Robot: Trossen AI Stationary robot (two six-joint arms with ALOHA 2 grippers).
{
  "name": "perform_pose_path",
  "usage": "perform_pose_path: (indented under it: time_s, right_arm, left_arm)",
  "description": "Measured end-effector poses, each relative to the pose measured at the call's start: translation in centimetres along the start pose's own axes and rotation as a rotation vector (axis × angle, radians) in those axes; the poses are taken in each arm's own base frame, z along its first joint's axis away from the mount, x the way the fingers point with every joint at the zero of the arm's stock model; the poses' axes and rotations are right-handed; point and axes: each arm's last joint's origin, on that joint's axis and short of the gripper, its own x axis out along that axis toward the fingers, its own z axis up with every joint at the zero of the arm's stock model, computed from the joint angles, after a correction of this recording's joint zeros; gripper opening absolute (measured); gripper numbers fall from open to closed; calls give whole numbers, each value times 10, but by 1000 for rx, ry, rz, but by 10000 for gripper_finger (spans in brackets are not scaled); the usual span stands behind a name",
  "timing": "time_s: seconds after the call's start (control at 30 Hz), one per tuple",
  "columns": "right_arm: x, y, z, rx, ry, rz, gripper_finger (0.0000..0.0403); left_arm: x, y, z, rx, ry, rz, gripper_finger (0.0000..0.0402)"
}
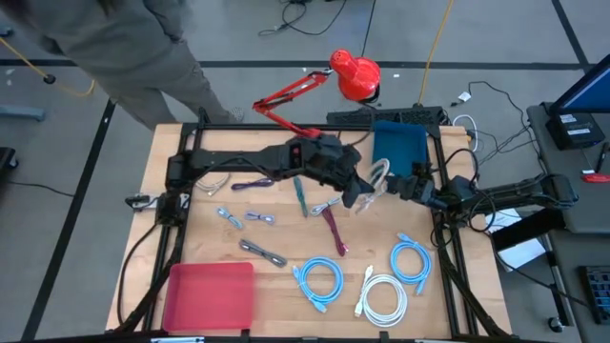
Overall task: Sort cables
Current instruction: Put the top gray usb cable into the blue bin
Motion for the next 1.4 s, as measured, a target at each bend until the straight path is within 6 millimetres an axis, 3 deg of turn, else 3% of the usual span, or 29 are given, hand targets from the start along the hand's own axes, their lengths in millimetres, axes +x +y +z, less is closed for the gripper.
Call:
perform_pose_path:
  time_s: [0.33, 0.43, 0.6, 0.67, 0.8, 1.07, 1.23, 1.4]
  right_arm:
    - [2, -3, -2, 44, 8, -19, 212]
    - [2, -4, -3, 66, 9, -23, 168]
    - [2, -2, -2, 79, 11, -3, 35]
    - [2, -1, -1, 70, -5, 12, 24]
    - [2, -1, 2, 47, -72, -8, 19]
    - [-1, -19, 3, -84, -55, -207, 9]
    - [5, -12, 12, -255, -117, -321, 9]
    - [29, 31, 35, -561, -52, -484, 9]
  left_arm:
    - [4, -1, -5, 7, 26, -17, 0]
    - [3, 0, -4, 1, 31, -19, 0]
    - [0, -1, -6, -16, 78, -35, 15]
    - [-8, -4, -5, -23, 128, -64, 33]
    - [-46, -33, -3, 39, 196, -44, 67]
    - [-124, -62, 1, 130, 168, 303, 73]
    - [-135, -70, -4, 128, 178, 349, 57]
    - [-132, -78, -14, 130, 212, 350, 44]
